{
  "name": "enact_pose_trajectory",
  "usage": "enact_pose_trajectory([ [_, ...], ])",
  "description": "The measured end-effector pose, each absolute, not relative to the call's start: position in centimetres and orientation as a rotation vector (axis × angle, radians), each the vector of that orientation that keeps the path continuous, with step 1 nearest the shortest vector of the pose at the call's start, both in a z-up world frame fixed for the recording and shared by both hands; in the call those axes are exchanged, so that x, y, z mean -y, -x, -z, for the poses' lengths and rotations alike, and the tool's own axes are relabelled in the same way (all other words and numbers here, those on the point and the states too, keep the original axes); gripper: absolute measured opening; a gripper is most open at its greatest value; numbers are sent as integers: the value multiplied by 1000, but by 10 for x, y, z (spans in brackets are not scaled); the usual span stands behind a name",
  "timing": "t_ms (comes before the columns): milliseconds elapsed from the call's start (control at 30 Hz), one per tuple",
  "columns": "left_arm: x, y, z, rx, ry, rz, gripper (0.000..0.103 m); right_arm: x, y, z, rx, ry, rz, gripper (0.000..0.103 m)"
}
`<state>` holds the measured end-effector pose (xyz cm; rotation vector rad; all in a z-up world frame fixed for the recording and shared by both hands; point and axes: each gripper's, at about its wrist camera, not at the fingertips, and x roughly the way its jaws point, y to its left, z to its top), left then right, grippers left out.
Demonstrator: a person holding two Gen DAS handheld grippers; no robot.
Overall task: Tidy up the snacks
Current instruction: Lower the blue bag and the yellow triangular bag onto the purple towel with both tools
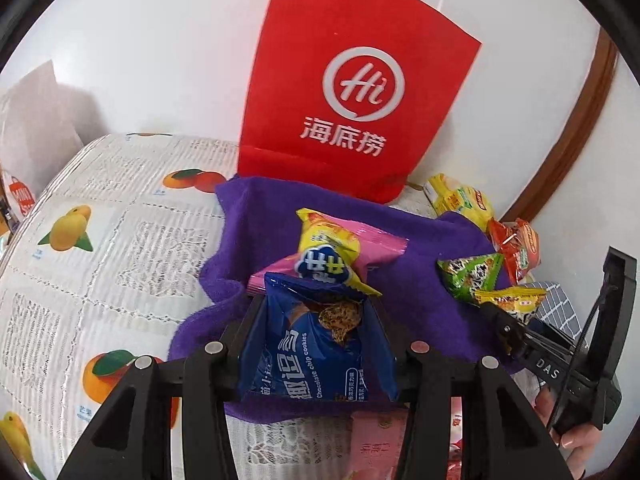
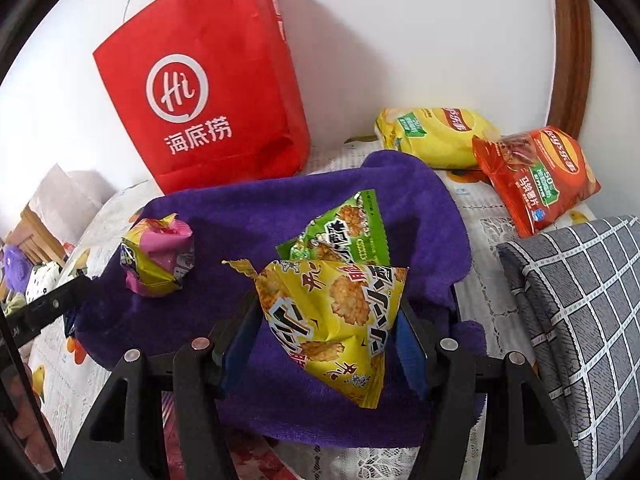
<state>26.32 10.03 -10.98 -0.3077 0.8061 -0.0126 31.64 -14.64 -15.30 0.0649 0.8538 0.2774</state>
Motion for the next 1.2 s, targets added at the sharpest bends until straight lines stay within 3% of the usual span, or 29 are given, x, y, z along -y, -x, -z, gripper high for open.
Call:
enact_pose_trajectory([
  [900, -93, -274, 134, -861, 298, 7, 46, 151, -329, 170, -956, -93, -247, 65],
  [1200, -93, -274, 135, -847, 288, -1, 46, 149, -328, 169, -955, -111, -268, 73],
])
